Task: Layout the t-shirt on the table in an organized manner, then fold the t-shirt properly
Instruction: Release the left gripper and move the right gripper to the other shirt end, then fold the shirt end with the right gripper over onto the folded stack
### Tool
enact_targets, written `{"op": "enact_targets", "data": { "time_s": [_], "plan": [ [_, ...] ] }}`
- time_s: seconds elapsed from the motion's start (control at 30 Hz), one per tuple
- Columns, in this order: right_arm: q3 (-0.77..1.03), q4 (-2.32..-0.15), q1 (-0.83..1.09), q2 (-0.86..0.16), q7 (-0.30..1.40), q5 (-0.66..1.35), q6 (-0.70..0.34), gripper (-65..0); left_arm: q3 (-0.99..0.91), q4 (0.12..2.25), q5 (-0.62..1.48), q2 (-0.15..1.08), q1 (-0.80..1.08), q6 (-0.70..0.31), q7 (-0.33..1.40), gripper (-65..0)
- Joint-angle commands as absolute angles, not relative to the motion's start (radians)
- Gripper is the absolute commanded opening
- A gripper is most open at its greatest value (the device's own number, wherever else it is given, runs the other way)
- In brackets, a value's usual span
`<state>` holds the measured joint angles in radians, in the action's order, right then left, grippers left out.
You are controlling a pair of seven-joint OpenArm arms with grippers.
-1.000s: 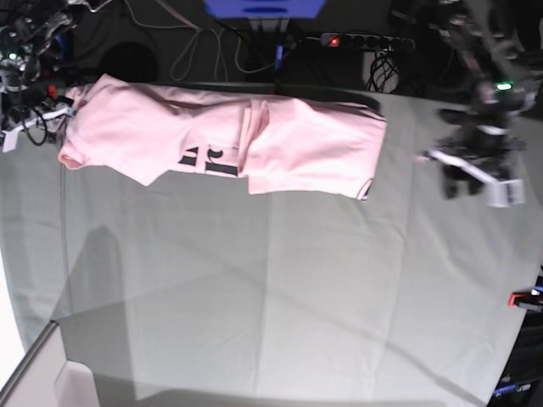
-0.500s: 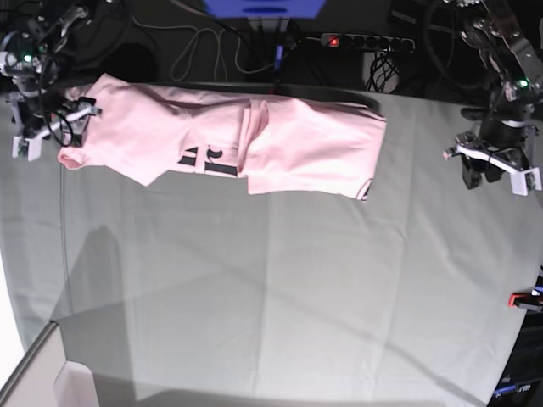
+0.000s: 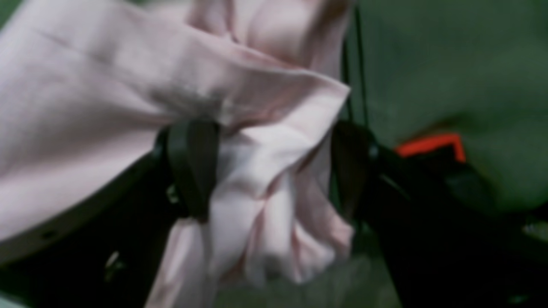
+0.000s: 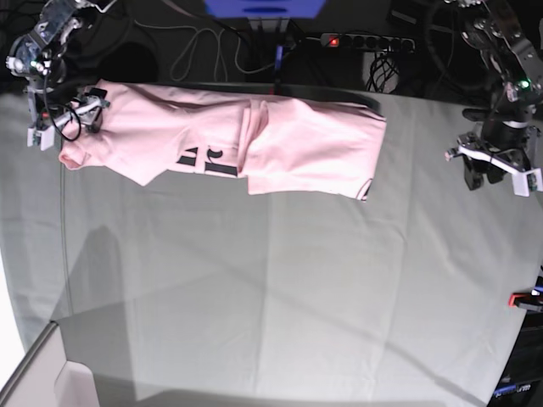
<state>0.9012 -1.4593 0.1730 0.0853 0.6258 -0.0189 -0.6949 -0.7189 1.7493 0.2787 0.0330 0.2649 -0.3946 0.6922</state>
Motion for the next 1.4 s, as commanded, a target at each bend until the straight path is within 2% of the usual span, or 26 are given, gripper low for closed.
{"op": "enact_targets", "data": {
  "time_s": [0.0, 0.2, 0.27, 0.33, 0.47, 0.67, 0.9, 1.17, 1.37],
  "plan": [
    [0.903, -1.461, 0.171, 0.077, 0.628, -0.018, -0.698, -22.4, -0.723, 1.77, 0.289, 0.044, 0.26, -0.398, 0.67, -40.1],
    [0.903, -1.406, 0.173, 0.081, 0.63, -0.015, -0.698, -23.5, -0.723, 1.773, 0.286, 0.044, 0.262, -0.398, 0.67, -40.1],
    [0.903, -1.385, 0.173, 0.079, 0.63, -0.015, -0.698, -27.9, -0.725, 1.773, 0.286, 0.044, 0.263, -0.398, 0.667, -40.1],
    [0.903, -1.38, 0.173, 0.079, 0.63, -0.015, -0.698, -38.0, -0.727, 1.773, 0.285, 0.044, 0.263, -0.398, 0.665, -40.1],
    [0.901, -1.385, 0.177, 0.085, 0.631, -0.018, -0.698, -65.0, -0.777, 1.773, 0.285, 0.045, 0.262, -0.398, 0.668, -40.1],
    [0.9, -1.391, 0.18, 0.085, 0.631, -0.018, -0.698, -65.0, -0.828, 1.773, 0.285, 0.045, 0.259, -0.398, 0.668, -40.1],
    [0.885, -1.652, 0.183, 0.153, 0.631, -0.018, -0.698, -65.0, -0.868, 1.774, 0.285, 0.045, 0.263, -0.398, 0.668, -40.1],
    [0.627, -1.91, 0.312, 0.157, 0.631, -0.018, -0.698, -65.0, -0.923, 1.776, 0.285, 0.059, 0.266, -0.398, 0.67, -40.1],
    [0.344, -1.985, 0.435, 0.157, 0.625, -0.016, -0.698, -65.0, -0.97, 1.788, 0.283, 0.059, 0.274, -0.398, 0.67, -40.1]
  ]
}}
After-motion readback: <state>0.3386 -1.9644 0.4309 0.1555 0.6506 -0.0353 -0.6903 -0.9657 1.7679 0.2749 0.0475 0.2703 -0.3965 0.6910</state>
